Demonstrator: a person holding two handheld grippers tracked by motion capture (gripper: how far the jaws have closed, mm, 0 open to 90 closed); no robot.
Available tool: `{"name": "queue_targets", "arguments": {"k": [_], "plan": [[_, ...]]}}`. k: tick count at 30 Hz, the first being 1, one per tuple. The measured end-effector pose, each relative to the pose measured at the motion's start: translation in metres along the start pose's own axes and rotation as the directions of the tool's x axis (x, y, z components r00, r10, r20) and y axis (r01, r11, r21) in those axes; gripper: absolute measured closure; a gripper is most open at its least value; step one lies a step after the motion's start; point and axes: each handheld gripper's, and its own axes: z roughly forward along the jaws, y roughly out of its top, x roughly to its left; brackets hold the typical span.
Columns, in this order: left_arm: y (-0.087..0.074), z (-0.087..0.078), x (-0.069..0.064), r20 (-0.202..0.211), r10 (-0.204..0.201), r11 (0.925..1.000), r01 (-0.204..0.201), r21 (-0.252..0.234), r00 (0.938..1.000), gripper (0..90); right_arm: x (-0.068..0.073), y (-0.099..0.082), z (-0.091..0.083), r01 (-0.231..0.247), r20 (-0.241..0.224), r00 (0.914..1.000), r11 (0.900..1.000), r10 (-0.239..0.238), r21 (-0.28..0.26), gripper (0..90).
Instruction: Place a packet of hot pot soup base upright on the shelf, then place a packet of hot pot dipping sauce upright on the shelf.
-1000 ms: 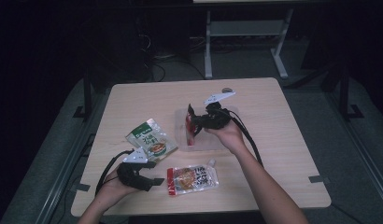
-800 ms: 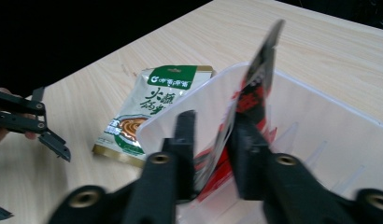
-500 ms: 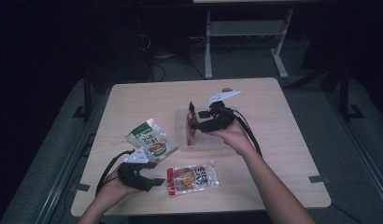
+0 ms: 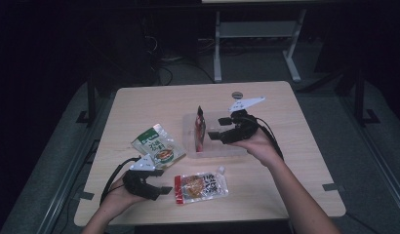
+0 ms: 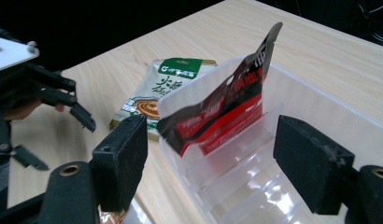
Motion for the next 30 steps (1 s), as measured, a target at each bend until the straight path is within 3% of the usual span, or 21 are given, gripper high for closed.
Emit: {"name": "queue_targets", "arguments": {"k": [14, 25, 30], "plan": [[0.000, 0.000, 0.000, -0.001, 0.002, 1.0000, -0.002, -0.002, 1.0000, 26.9, 0.007, -0.031, -0.037, 0.006, 0.041, 0.9992, 0.9999, -0.005, -0.010, 21.8], [0.004, -0.001, -0.004, 0.002, -0.007, 0.9997, 0.007, -0.021, 1.0000, 28.1, 0.013, -0.074, -0.073, -0.034, 0.080, 0.9961, 0.9986, 0.037, -0.041, 22.0], [0.005, -0.001, -0.003, 0.003, 0.010, 0.9995, -0.009, -0.029, 0.9999, 28.8, 0.017, -0.098, -0.082, -0.044, 0.092, 0.9947, 0.9989, 0.046, -0.016, 21.9]]}}
